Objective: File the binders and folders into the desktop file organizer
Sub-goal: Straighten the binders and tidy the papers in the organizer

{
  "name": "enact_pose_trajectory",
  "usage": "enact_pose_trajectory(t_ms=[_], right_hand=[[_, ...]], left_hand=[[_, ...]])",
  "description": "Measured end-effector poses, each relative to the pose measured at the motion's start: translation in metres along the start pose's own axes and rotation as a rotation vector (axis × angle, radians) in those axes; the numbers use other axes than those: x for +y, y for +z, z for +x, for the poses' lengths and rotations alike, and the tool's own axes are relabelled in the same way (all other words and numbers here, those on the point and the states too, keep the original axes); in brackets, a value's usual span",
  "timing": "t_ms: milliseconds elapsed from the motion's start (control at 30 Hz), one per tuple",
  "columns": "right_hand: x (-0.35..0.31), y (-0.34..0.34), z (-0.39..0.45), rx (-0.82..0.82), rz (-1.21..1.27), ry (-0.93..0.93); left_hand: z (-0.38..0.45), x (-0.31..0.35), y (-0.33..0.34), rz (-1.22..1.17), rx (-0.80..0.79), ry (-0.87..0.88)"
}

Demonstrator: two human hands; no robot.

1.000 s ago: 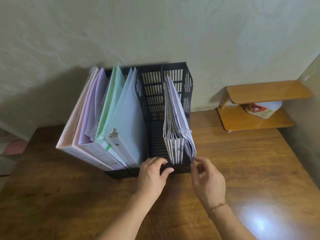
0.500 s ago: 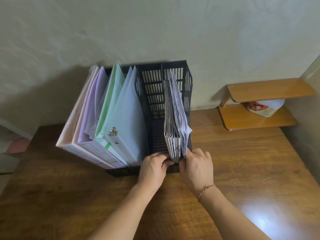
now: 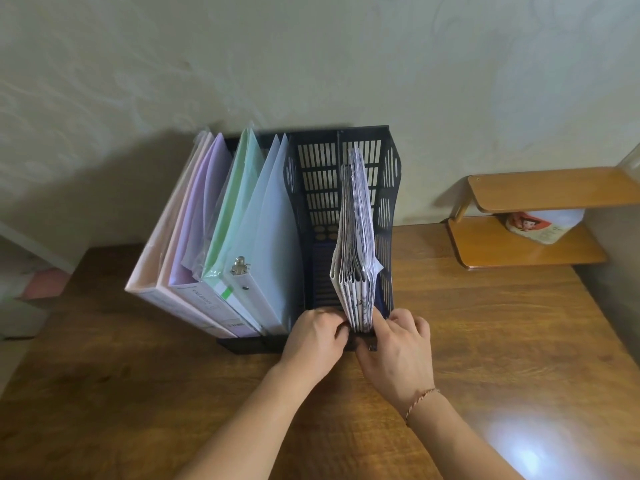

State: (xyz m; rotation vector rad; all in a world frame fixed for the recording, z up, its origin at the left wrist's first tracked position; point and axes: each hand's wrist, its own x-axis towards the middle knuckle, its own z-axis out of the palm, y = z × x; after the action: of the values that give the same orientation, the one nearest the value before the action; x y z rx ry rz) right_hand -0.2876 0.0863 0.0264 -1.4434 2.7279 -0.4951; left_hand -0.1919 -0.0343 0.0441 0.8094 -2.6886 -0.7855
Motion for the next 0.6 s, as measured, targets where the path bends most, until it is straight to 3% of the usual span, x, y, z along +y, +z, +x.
enact_pose_trajectory(t_ms=[300, 600], right_hand=[[0.0000, 0.0053, 0.0021, 0.075, -0.058, -0.002], [0.0000, 0.0082, 0.0019, 0.118, -0.057, -0.001]], left_hand=[[0.0042, -0.0020, -0.0057, 0.069, -0.030, 0.096], [0.0001, 0.0011, 0.0038, 0.071, 0.076, 0.061]])
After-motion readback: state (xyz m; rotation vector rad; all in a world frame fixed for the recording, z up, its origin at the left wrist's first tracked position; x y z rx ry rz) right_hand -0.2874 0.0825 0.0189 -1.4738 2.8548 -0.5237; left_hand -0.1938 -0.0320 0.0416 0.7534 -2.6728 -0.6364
